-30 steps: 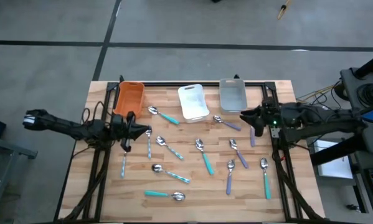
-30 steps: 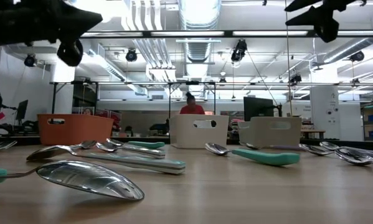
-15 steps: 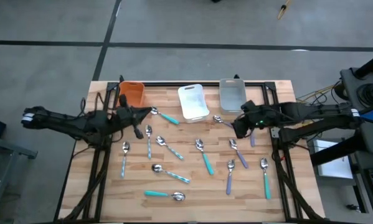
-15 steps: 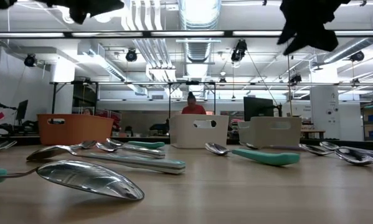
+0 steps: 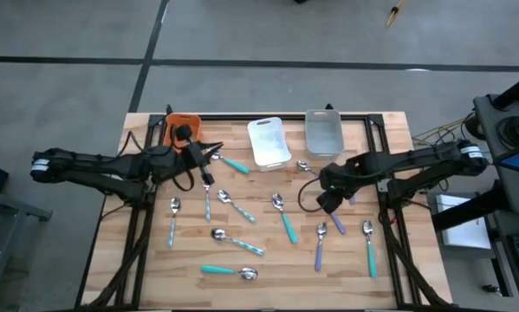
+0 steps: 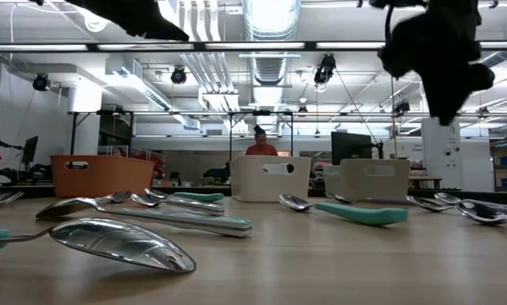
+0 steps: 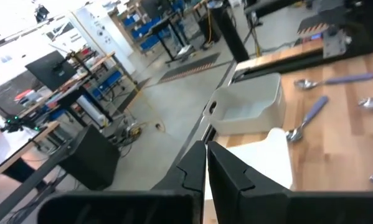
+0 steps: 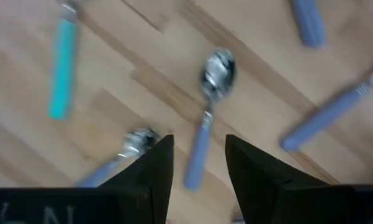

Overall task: Sort silverware by color (type)
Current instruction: Put the purple spoon into the white bin

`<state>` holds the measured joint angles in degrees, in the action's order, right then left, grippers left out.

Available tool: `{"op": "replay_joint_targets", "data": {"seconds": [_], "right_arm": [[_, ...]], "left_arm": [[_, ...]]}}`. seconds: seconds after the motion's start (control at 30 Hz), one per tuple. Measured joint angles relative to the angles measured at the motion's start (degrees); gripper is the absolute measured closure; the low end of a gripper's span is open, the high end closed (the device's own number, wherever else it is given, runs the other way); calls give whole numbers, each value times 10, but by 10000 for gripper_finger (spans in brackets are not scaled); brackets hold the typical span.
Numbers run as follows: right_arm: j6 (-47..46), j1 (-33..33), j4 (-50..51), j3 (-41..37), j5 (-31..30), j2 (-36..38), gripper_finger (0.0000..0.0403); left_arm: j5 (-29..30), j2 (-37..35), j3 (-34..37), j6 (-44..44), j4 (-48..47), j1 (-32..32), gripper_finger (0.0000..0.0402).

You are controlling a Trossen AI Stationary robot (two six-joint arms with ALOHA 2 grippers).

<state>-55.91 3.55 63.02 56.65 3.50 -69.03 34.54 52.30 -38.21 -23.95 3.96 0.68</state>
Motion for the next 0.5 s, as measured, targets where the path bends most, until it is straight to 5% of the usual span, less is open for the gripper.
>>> {"op": "replay_joint_targets", "data": {"seconds": [0.5], "right_arm": [[-2,-1,8,0,1,-86,268]], "left_arm": [[0,4,20,-26,31,-2,402]]}}
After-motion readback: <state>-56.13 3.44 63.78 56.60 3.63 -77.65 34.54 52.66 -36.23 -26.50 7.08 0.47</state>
